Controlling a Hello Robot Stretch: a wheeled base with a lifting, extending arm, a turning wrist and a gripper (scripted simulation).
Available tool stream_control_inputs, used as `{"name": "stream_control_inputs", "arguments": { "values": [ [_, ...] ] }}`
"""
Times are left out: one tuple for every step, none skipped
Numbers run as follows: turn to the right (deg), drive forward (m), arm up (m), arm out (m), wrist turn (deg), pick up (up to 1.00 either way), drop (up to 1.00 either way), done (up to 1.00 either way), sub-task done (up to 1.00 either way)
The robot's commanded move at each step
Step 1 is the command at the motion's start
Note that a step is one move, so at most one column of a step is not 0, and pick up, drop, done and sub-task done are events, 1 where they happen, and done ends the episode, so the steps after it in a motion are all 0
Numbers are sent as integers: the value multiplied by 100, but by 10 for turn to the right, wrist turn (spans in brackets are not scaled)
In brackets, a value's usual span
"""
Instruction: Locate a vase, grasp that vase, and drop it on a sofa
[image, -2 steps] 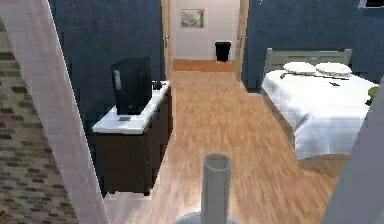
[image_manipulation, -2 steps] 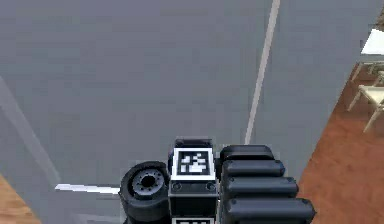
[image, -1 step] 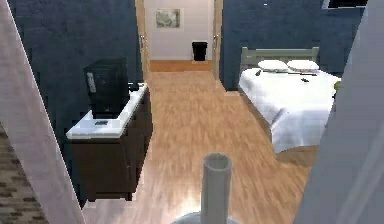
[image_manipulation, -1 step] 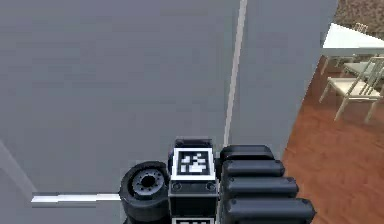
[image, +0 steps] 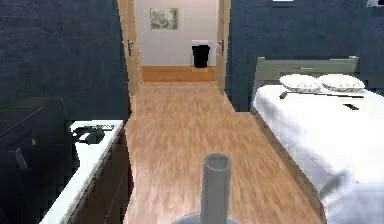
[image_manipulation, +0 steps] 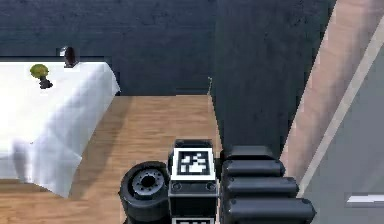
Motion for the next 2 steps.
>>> {"name": "stream_control_inputs", "arguments": {
  "values": [
    [0,100,0,0,0,0,0,0,0],
    [30,0,0,0,0,0,0,0,0]
  ]
}}
